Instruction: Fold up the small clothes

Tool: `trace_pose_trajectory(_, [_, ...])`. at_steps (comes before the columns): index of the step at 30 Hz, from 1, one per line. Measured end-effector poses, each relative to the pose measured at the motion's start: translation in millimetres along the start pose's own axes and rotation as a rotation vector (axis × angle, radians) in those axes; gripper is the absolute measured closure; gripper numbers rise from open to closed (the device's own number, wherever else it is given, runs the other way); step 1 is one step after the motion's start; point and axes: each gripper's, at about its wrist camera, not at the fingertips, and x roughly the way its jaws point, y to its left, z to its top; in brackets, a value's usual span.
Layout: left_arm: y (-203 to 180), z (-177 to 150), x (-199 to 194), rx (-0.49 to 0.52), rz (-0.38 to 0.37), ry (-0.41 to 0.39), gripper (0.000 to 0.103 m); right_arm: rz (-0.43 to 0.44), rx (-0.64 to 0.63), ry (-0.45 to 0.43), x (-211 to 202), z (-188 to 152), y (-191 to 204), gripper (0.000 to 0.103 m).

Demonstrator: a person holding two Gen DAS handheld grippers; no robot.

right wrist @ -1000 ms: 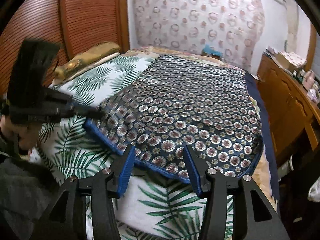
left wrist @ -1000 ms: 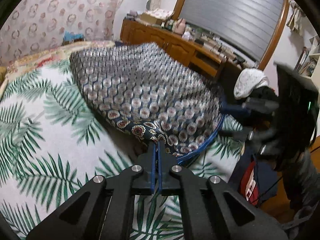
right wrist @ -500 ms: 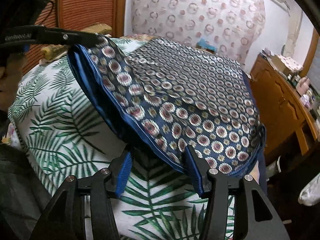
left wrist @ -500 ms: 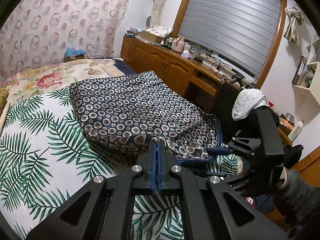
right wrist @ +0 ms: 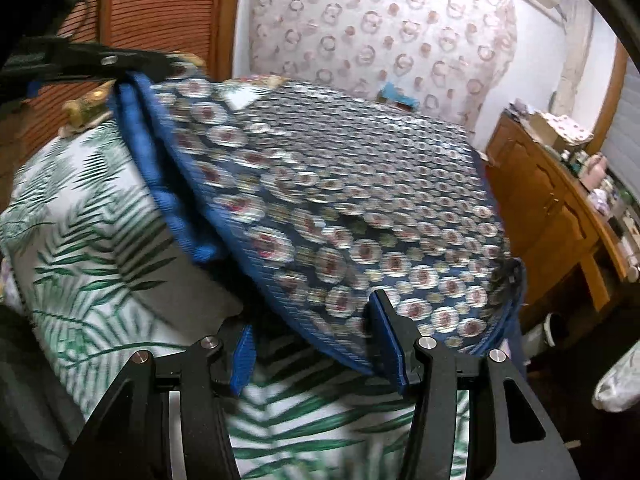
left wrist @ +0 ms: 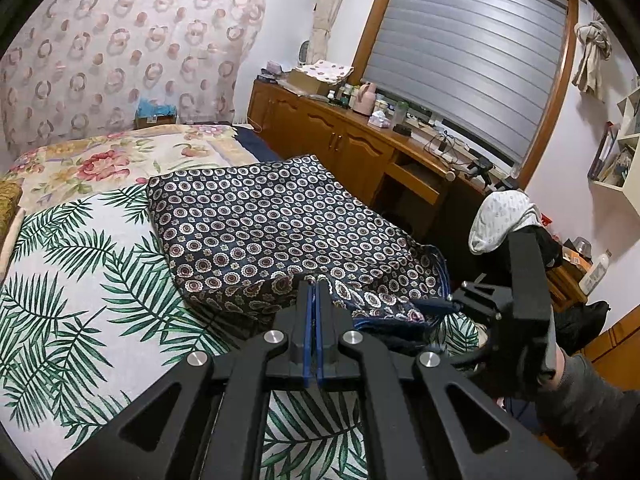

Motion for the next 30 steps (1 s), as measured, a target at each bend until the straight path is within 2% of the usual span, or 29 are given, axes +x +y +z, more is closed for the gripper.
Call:
trace_pose_trajectory(6, [8,2,-6,-0.017,0.005,-0.021,0.101,-0.003,0.076,-0.012,12,15,-19,0.049])
trace_pose_trajectory(8, [11,4,-8,-0.022,0.008,-0.025,0.101,0.007,0.102,-0.013,16,23,-25,0.063])
trace_pose_trajectory(10, [16,6,-9,-0.025,0.014,-0.030,0.101,0.024,0.106,-0.029,17,32,-25,0.089])
trace_pose_trajectory(13, [24,13,-8,-0.034,0.036,-0.043,0.101,0.019,0.081,-0.080,17,56,-29,0.097])
trace_pose_trajectory(16, [34,23,-6,-0.042,0.060,-0.049,0.101,0.004,0.052,-0.142,15,88,-32,0.098])
trace_pose_trajectory(21, [48,42,1,-0.034,0.111,-0.061,0.101,-0.008,0.006,-0.186,30,137,-32,0.098])
trace_pose_trajectory(26, [69,59,16,-0.051,0.147,-0.058,0.101,-0.003,-0.028,-0.191,57,163,-33,0.098])
trace_pose_trajectory(28, [79,65,25,-0.059,0.163,-0.050,0.101,0.002,-0.032,-0.186,73,160,-40,0.098])
trace_pose_trajectory(30, [88,69,34,-0.065,0.172,-0.038,0.101,0.010,-0.033,-0.175,96,172,-47,0.098])
